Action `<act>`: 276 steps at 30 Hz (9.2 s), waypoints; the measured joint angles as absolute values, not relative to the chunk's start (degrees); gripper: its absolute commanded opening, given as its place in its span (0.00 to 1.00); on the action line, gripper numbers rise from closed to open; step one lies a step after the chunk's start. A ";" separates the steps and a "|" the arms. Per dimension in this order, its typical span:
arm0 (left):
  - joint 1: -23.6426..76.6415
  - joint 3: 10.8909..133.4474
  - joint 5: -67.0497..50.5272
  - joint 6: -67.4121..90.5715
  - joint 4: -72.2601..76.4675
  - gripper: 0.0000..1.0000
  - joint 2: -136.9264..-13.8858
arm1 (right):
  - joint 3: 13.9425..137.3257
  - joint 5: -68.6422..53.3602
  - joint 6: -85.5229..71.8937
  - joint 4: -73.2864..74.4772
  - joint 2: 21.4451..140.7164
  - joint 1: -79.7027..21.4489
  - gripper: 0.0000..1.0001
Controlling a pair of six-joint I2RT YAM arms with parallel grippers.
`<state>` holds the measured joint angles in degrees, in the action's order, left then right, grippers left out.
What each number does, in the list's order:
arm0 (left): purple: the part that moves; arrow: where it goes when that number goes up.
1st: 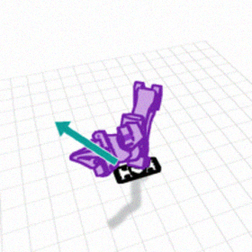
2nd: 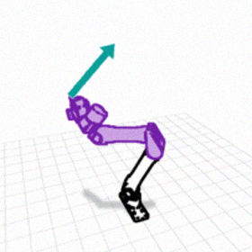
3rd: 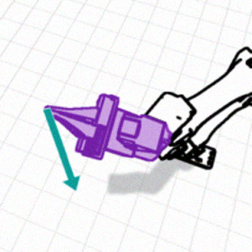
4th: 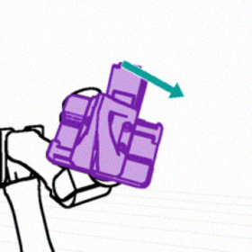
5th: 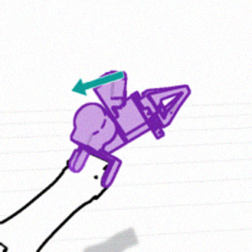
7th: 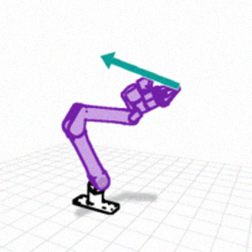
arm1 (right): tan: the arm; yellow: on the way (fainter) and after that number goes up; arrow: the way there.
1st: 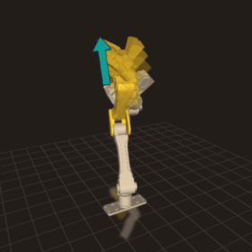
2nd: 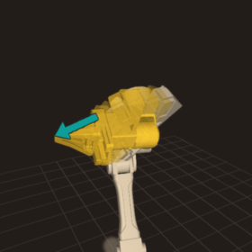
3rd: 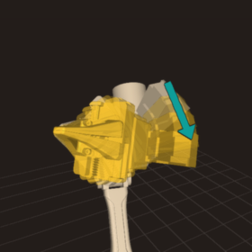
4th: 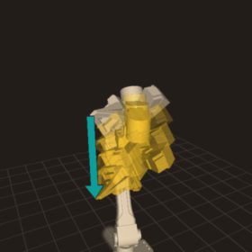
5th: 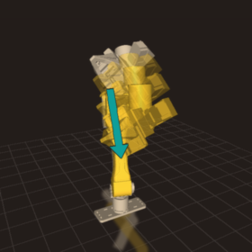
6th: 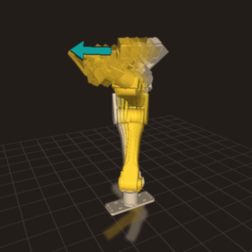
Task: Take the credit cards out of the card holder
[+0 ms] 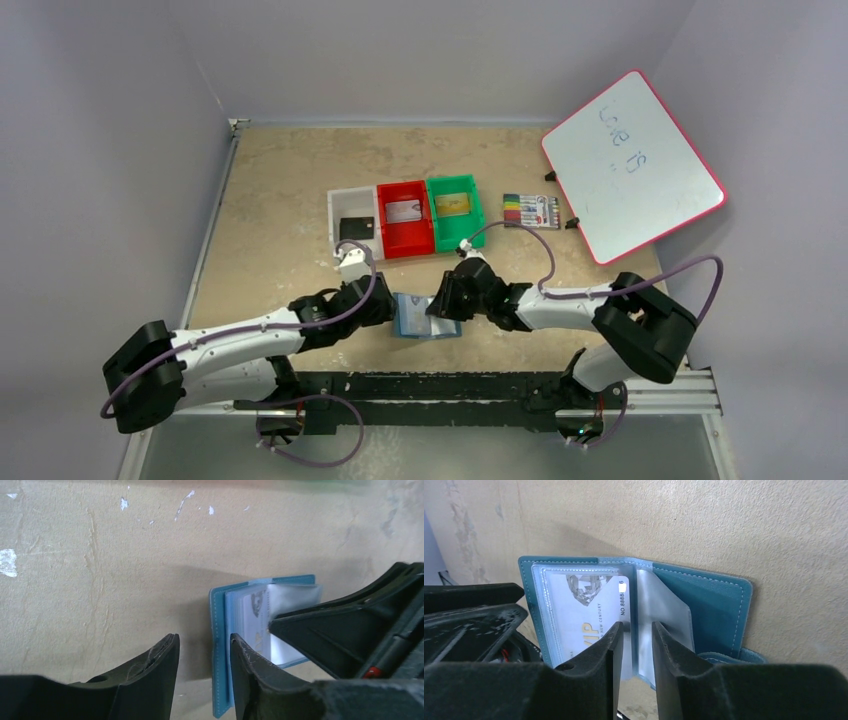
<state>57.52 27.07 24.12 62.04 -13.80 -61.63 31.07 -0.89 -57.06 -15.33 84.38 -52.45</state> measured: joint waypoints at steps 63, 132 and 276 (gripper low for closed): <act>66.46 17.89 31.83 72.01 -1.67 0.78 -56.93 | 18.33 -6.04 -60.18 -44.73 86.63 -51.31 0.36; 63.40 26.33 26.30 71.64 1.52 0.14 -74.30 | 17.23 -10.52 -62.17 -49.58 89.95 -49.15 0.20; 65.08 21.30 28.32 73.10 5.21 0.27 -69.82 | 11.38 -10.15 -63.96 -49.91 76.90 -44.56 0.00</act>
<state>65.08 21.30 28.32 73.10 5.21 -69.82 11.38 -10.15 -63.96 -49.91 76.90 -44.56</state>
